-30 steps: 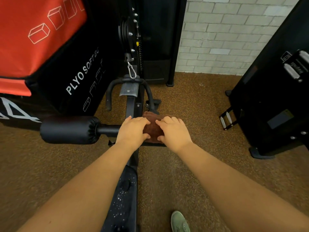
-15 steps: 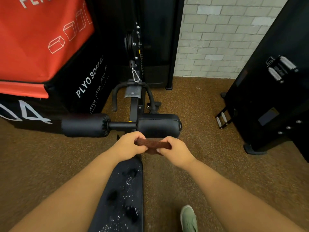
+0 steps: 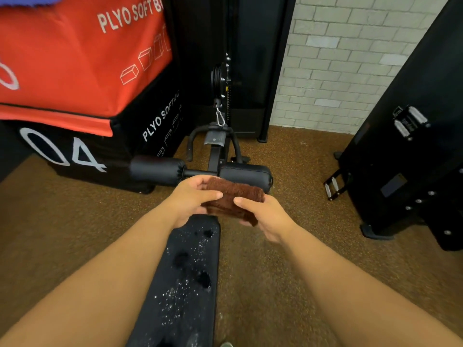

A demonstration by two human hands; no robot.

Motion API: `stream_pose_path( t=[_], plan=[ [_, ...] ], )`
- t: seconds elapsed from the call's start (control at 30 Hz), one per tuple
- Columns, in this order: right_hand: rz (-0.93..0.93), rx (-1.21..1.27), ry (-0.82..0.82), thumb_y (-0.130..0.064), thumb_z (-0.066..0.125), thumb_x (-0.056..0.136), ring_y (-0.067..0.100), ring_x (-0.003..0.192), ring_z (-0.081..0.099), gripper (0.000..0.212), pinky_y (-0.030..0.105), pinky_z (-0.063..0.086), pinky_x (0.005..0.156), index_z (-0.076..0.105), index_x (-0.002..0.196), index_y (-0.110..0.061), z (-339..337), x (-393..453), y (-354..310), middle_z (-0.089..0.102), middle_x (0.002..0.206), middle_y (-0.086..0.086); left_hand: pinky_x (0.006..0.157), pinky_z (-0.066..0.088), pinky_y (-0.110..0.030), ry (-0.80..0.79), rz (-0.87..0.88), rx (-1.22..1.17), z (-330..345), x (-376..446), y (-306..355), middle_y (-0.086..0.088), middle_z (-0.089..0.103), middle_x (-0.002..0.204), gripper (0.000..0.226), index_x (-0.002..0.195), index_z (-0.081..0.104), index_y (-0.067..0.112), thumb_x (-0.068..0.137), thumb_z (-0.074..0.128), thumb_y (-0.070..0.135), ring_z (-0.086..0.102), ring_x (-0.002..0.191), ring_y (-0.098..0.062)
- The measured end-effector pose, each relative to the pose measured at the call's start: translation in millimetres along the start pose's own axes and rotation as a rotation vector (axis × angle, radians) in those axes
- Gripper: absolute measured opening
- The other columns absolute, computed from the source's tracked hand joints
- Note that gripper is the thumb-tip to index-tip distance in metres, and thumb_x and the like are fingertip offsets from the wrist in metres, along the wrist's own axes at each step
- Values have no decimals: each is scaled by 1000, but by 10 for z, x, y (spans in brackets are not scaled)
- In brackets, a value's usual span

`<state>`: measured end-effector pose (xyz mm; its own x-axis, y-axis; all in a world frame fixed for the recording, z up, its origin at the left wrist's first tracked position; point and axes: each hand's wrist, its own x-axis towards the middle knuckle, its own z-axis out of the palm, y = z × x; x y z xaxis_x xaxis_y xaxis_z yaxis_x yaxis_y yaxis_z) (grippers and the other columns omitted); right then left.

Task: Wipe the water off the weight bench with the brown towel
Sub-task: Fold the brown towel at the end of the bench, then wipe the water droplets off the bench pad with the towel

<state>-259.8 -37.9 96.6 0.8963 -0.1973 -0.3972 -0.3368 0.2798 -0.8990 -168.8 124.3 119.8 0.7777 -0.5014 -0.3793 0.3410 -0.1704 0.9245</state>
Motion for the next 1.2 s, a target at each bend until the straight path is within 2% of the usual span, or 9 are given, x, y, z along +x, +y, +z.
stream_pose_path(
  t=[0.17, 0.27, 0.33, 0.5, 0.63, 0.73, 0.87, 1.03, 1.2],
  plan=[
    [-33, 18, 6, -5, 67, 85, 22, 82, 69, 21, 30, 59, 63, 63, 100, -19, 56, -534, -19, 71, 96, 5, 83, 55, -41, 9, 56, 47, 137, -640, 31, -12, 66, 110, 37, 112, 61, 16, 82, 63, -4, 66, 100, -25],
    [-36, 42, 31, -7, 67, 86, 17, 80, 68, 19, 27, 56, 60, 62, 98, -21, 81, -888, -25, 69, 96, 3, 87, 53, -44, 24, 83, 40, 249, -1031, 6, -12, 66, 112, 39, 118, 60, 12, 83, 62, -3, 65, 102, -25],
    [-26, 106, 40, -10, 67, 86, 17, 87, 67, 19, 29, 56, 65, 61, 101, -20, 98, -1108, -19, 69, 100, 3, 88, 52, -47, 68, 94, -1, 321, -1246, -13, -12, 67, 111, 37, 117, 60, 10, 83, 62, -3, 65, 101, -25],
    [50, 561, 66, -23, 67, 87, 25, 108, 62, 26, 35, 52, 85, 59, 110, -17, 193, -1606, 145, 66, 116, 10, 89, 51, -47, 168, 119, -212, 503, -1738, -42, -13, 66, 114, 32, 115, 59, 7, 84, 61, -2, 64, 103, -27],
    [126, 542, -80, -46, 59, 88, 25, 117, 57, 50, 47, 36, 104, 52, 127, -15, 433, -1833, 308, 63, 124, 10, 85, 54, -43, 151, 121, -294, 586, -2015, -99, -14, 65, 114, 34, 118, 56, 5, 85, 60, -1, 65, 101, -27],
    [168, 542, -116, -46, 53, 92, 23, 113, 59, 41, 48, 31, 105, 57, 120, -16, 650, -1930, 405, 66, 117, 9, 84, 54, -44, 174, 88, -295, 588, -2181, -221, -14, 65, 112, 35, 118, 55, 6, 85, 61, -1, 66, 100, -28],
    [143, 634, 38, -20, 51, 97, 29, 112, 60, 33, 49, 41, 104, 48, 128, -10, 841, -1974, 541, 63, 122, 14, 74, 57, -34, 281, 68, -85, 433, -2312, -435, -7, 64, 111, 37, 118, 56, 14, 83, 64, 3, 65, 98, -22],
    [154, 610, 188, -12, 51, 97, 30, 117, 57, 42, 46, 48, 95, 42, 139, -14, 1020, -2031, 812, 57, 132, 14, 72, 48, -23, 342, 83, 371, 62, -2456, -816, 4, 61, 100, 35, 114, 53, 22, 82, 68, 14, 59, 89, -8],
    [166, 443, 363, -6, 61, 90, 26, 102, 64, 23, 46, 51, 94, 59, 110, -16, 1171, -2168, 1283, 67, 114, 10, 86, 37, -23, 213, 119, 754, -302, -2650, -1297, 4, 53, 110, 23, 109, 58, 27, 87, 63, 22, 51, 104, -12]
  ],
)
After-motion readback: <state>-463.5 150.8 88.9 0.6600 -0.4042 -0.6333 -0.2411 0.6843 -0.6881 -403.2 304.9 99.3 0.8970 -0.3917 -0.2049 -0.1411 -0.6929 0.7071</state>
